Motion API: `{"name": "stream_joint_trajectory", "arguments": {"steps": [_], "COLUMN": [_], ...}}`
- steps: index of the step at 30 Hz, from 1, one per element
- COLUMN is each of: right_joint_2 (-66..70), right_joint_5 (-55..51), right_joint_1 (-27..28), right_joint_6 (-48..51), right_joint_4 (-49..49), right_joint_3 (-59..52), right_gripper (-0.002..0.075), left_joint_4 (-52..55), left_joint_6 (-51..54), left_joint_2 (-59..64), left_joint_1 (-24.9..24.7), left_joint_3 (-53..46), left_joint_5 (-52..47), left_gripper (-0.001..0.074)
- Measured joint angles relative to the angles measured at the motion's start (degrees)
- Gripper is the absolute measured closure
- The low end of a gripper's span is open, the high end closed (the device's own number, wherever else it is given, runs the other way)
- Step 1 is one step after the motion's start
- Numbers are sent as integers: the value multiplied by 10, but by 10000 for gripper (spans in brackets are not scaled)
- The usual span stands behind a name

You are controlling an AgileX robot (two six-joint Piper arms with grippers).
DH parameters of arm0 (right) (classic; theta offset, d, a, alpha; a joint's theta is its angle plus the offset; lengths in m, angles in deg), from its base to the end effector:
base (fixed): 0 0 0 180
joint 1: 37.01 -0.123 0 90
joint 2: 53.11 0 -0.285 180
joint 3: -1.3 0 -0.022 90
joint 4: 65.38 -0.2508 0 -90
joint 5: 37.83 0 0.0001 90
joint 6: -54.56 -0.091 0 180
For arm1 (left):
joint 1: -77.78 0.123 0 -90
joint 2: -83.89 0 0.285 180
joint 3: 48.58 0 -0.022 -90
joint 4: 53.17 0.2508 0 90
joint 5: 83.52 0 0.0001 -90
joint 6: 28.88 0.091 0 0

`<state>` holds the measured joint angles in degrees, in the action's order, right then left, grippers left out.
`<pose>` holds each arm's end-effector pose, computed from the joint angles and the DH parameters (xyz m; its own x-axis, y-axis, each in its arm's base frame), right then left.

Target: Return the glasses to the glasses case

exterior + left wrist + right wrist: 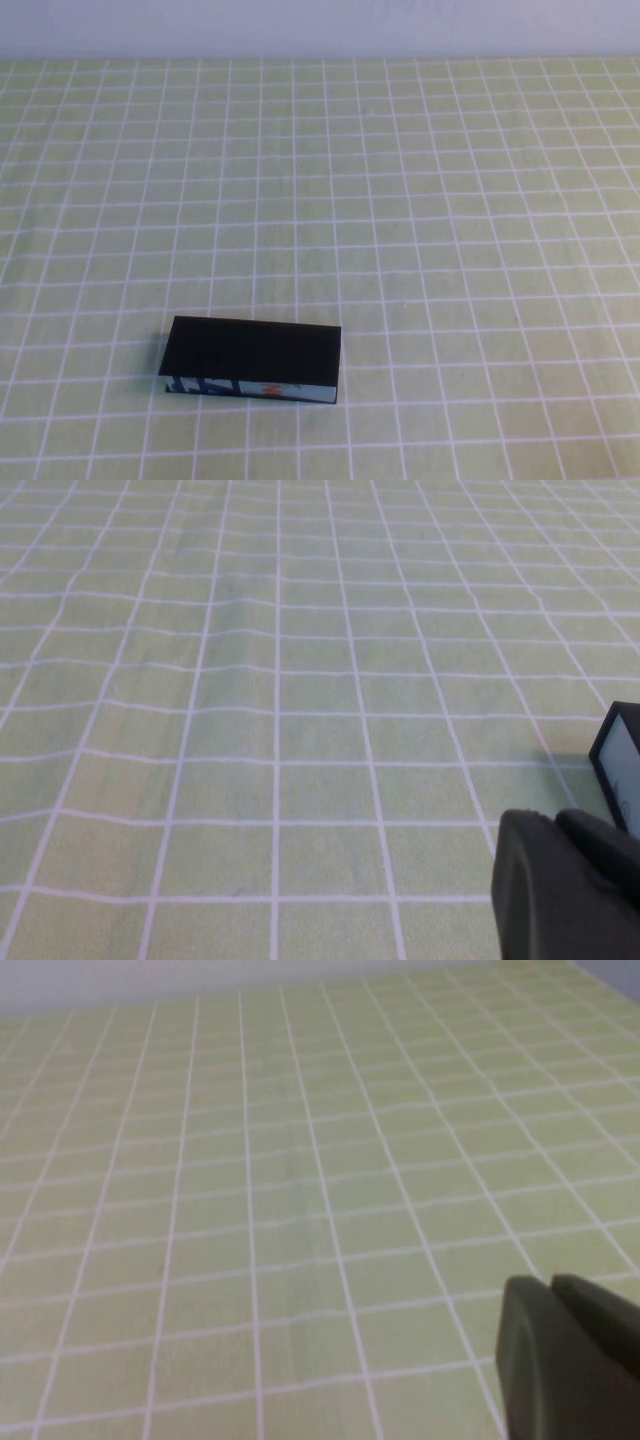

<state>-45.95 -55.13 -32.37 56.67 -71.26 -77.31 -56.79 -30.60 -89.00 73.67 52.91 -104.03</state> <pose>0.0544 -0.0016 0.1784 -0.2204 0.0792 -0.9722 0.0649 0.9957 0.0664 0.0527 -0.0058 0.1741 -0.2836 -0.0689 -0.9564 0.0679 0.9935 -0.0917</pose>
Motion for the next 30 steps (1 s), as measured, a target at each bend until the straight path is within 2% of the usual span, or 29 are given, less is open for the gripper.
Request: {"name": "stream_joint_trajectory", "arguments": {"steps": [5,30], "right_joint_2": [-1,-1], "right_joint_5": [-28,-28], "right_joint_1": [0,0], "right_joint_6": [0,0], "right_joint_4": [4,5], "right_joint_3": [-2,-2], "right_gripper": [743,743], "left_joint_4": [1,1], "left_joint_6": [0,0], "left_joint_2": [0,0], "left_joint_1": [0,0], "left_joint_3": [0,0], "left_joint_5": [0,0], "left_gripper": [736,736]}}
